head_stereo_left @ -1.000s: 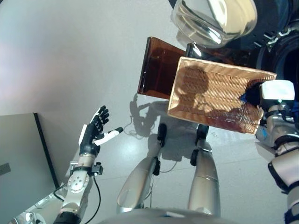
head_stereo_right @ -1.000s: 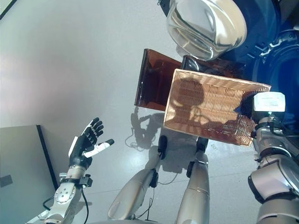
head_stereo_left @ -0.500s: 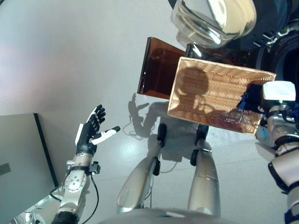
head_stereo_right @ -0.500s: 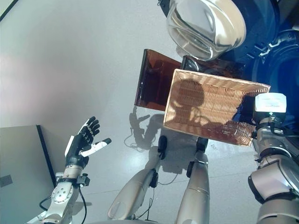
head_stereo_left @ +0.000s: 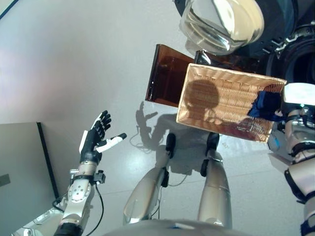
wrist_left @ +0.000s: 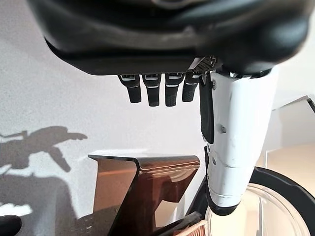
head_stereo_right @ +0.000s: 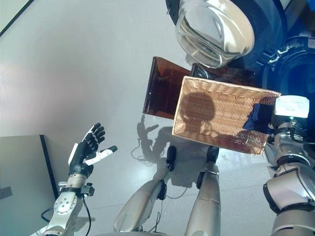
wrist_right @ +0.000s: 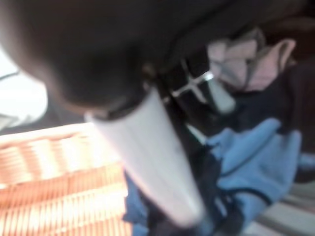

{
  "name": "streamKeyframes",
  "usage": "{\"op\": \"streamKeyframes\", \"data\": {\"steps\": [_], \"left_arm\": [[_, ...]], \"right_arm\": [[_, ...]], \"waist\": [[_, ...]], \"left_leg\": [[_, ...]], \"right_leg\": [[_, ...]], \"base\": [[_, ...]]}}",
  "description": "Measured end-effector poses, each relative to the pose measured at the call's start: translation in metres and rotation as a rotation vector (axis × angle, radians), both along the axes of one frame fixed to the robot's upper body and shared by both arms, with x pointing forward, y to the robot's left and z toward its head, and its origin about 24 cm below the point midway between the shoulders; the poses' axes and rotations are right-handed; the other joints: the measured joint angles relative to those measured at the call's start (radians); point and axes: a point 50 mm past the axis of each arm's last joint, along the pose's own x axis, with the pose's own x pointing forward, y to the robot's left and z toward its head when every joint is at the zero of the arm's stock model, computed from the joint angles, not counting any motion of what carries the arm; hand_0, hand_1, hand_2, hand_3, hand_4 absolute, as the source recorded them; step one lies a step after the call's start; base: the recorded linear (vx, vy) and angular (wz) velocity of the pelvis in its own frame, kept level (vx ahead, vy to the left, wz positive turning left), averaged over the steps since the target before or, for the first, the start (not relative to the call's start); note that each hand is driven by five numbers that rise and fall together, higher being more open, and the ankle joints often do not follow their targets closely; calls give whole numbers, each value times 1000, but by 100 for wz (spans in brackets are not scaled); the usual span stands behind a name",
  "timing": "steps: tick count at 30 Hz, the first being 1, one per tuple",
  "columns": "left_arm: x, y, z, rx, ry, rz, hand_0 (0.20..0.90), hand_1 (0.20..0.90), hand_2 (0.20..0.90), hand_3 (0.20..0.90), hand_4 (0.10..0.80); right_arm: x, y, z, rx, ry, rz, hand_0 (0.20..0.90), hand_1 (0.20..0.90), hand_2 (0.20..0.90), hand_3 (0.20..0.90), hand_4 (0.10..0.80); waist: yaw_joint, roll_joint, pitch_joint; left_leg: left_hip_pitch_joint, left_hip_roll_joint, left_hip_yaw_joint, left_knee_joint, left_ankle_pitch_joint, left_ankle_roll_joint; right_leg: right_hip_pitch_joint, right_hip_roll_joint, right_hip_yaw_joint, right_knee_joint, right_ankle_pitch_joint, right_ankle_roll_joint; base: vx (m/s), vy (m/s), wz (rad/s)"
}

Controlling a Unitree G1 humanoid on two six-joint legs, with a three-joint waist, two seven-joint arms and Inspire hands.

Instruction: Pick up the clothes and place them into the washing machine

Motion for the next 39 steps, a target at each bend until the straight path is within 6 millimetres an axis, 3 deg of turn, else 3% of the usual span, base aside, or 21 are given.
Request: {"op": "streamKeyframes", "data": {"steps": [15,37,38,39], "left_arm": [[2,0,1,3,-3,-1,900,900,900,900,800],[2,-1,2,2,-8,-7,900,900,900,900,800],[2,-1,2,2,-8,-7,900,900,900,900,800],[2,-1,2,2,-8,-6,900,900,900,900,800]], "right_arm": [[-16,-2,-25,-15,90,16,900,900,900,900,800],[-8,-3,-9,-22,32,6,900,900,900,900,800],[-8,-3,-9,-22,31,7,527,527,527,527,533],[-8,-3,-9,-23,30,7,200,200,200,200,300]], "waist": [[-1,1,-1],[2,2,0],[2,2,0],[2,2,0]], "left_leg": [[-4,-1,2,-1,1,4],[-65,-1,11,0,7,-2],[-66,-1,11,0,7,-2],[-66,-1,11,0,7,-2]], "right_leg": [[-4,0,4,-1,-1,0],[-89,3,21,35,-5,-10],[-89,3,21,35,-5,-10],[-89,3,21,35,-5,-10]], "base": [[0,0,0],[0,-1,1],[0,0,0],[0,0,0]]}}
